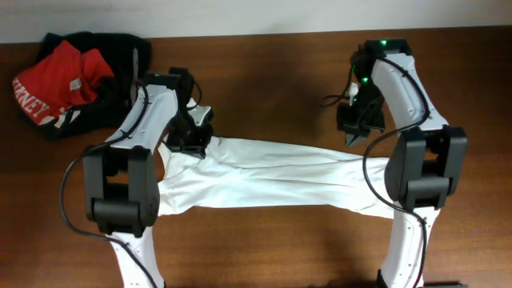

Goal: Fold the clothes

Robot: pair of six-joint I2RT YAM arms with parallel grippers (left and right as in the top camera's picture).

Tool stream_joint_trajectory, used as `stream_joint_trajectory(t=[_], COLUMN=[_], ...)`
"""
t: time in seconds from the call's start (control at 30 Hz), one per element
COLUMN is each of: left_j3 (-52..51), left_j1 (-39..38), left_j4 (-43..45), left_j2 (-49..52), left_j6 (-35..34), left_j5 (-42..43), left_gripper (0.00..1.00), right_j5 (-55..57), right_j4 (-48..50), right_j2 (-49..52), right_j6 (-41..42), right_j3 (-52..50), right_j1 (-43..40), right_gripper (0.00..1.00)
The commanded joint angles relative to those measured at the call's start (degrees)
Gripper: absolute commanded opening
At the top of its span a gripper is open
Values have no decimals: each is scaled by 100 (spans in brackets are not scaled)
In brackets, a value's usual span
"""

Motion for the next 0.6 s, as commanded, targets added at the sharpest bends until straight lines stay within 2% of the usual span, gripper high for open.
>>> stream_joint_trajectory(t=[0.0,0.13,0.23,0.3,0.47,0.57], left_j3=[-151,-330,-330,-330,-330,-330], left_j1=[20,20,118,372,1285,1834], left_j4=[149,208,245,245,245,177], left_j2=[428,817,938,938,938,938], left_j6=[24,-2,-452,-782,-1034,-1034], left_j5=[79,46,-398,-898,-1001,-1001], left_gripper=[1,1,1,1,1,1], right_j5=[35,33,35,35,37,79], right_j4=[133,391,597,745,1023,1633], right_j2=[-96,-96,-96,-96,-96,-96], right_j6=[46,66,63,63,61,59], right_j3=[-223,-748,-1121,-1421,-2011,-2503], right_j1=[125,142,142,136,138,138], right_gripper=[4,5,4,4,6,6])
